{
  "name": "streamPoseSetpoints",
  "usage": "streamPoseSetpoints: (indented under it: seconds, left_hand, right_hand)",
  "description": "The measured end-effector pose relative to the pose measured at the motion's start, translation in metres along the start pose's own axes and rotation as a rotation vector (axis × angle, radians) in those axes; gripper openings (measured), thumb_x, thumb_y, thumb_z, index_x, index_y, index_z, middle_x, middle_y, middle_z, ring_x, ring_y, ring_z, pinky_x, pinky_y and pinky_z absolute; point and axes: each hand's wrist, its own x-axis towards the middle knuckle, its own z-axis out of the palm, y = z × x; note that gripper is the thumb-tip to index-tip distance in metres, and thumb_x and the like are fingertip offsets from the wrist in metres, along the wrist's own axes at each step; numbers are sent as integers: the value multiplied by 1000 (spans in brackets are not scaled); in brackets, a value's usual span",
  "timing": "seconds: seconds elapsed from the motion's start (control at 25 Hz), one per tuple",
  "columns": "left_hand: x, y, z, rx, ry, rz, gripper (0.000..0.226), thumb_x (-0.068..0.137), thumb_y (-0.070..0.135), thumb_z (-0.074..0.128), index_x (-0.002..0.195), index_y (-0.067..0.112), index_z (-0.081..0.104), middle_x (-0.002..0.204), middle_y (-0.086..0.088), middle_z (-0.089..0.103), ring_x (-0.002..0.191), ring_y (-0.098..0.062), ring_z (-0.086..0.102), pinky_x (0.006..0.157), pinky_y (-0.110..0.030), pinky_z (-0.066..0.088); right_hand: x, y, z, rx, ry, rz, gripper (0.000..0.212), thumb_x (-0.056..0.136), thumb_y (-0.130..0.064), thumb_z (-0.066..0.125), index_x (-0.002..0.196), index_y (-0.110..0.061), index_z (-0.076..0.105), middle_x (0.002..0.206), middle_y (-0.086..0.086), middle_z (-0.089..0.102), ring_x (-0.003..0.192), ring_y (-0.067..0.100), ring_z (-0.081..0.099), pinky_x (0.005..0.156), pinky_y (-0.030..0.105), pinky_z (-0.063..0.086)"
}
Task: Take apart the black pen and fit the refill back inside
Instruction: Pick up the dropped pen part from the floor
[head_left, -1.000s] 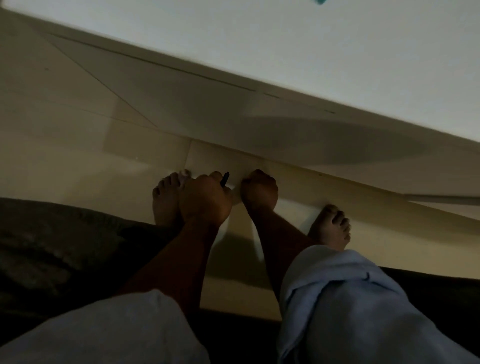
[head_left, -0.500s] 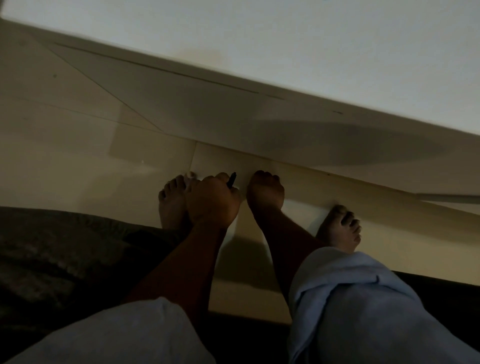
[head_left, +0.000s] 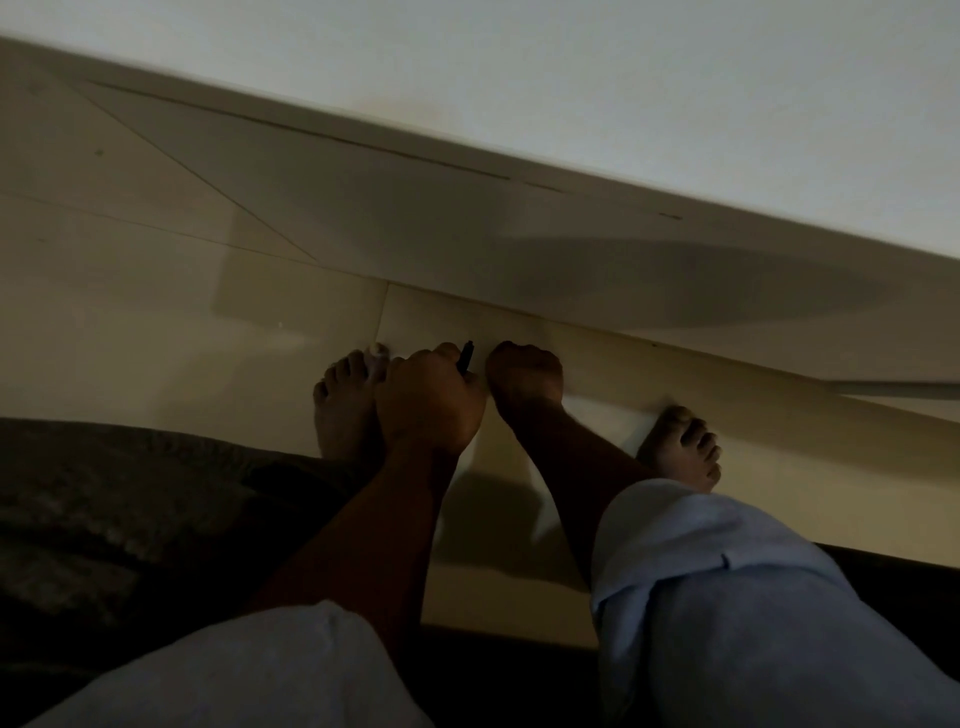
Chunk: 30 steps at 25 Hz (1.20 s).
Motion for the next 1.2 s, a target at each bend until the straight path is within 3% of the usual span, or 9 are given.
streamPoseSetpoints:
  seconds: [0.12, 0.28, 0.44, 0.56, 0.72, 0.8, 0.96, 1.08, 1.2]
  left_hand:
    - [4, -1, 4, -9, -23, 14, 33, 95, 34, 56, 120, 15, 68, 108, -9, 73, 105, -33, 64, 85, -39, 49]
    - [12, -25, 3, 123, -205, -52, 47, 100, 40, 46, 143, 25, 49, 135, -2, 63, 122, -25, 58, 98, -44, 50]
    - [-8, 23, -24, -81, 70, 23, 32, 90, 29, 56, 115, 16, 71, 103, -8, 75, 96, -31, 66, 74, -37, 52]
    - [-26, 40, -51, -62, 99, 18, 30, 91, 31, 57, 115, 19, 72, 103, -9, 74, 97, -33, 66, 78, -42, 56]
    - [-50, 57, -90, -33, 200, 79, 26, 92, 27, 56, 111, 19, 72, 101, -8, 73, 97, -32, 65, 80, -41, 55]
    - [-68, 67, -115, -54, 287, 147, 26, 90, 28, 55, 108, 18, 72, 98, -8, 74, 95, -32, 62, 75, -38, 52]
    - [-106, 79, -166, -148, 419, 270, 27, 88, 33, 57, 105, 22, 75, 88, -3, 74, 85, -29, 65, 70, -38, 55]
    - [-125, 89, -209, -270, 490, 365, 23, 89, 36, 60, 101, 25, 76, 80, 2, 73, 77, -23, 66, 62, -32, 52]
    - [-131, 99, -258, -364, 501, 512, 21, 90, 36, 64, 102, 24, 76, 79, 6, 73, 78, -20, 66, 68, -37, 56]
  right_hand:
    - [-2, 6, 1, -12, -2, -16, 7, 95, -6, 61, 90, -9, 66, 88, 6, 73, 80, 29, 73, 60, 32, 38]
    - [-13, 14, -6, 103, 3, 101, 10, 92, -23, 61, 89, -13, 61, 80, 2, 62, 73, 25, 65, 59, 30, 39]
    - [-30, 9, -30, 253, -55, 187, 25, 92, -30, 59, 73, -18, 49, 87, 4, 65, 59, 19, 47, 53, 25, 33]
    - [-48, 0, -54, 407, -92, 198, 24, 94, -34, 58, 101, -14, 70, 106, 9, 72, 91, 29, 70, 68, 29, 46]
    - [-86, -4, -86, 586, -55, 215, 36, 98, -36, 55, 119, -11, 69, 123, 13, 72, 114, 33, 68, 79, 29, 46]
    - [-114, 2, -104, 655, -4, 249, 39, 96, -41, 54, 109, -8, 71, 115, 14, 73, 109, 34, 68, 75, 29, 42]
    - [-167, 15, -142, 804, 131, 239, 31, 87, -37, 61, 68, -14, 56, 74, 5, 62, 80, 30, 63, 64, 30, 38]
    - [-198, 12, -187, 1032, 169, 177, 23, 82, -28, 63, 64, -14, 66, 74, 7, 78, 68, 23, 73, 64, 35, 55]
    - [-223, 9, -243, 1241, 244, 69, 19, 80, -25, 64, 73, -7, 67, 75, 5, 80, 54, 8, 67, 53, 25, 50]
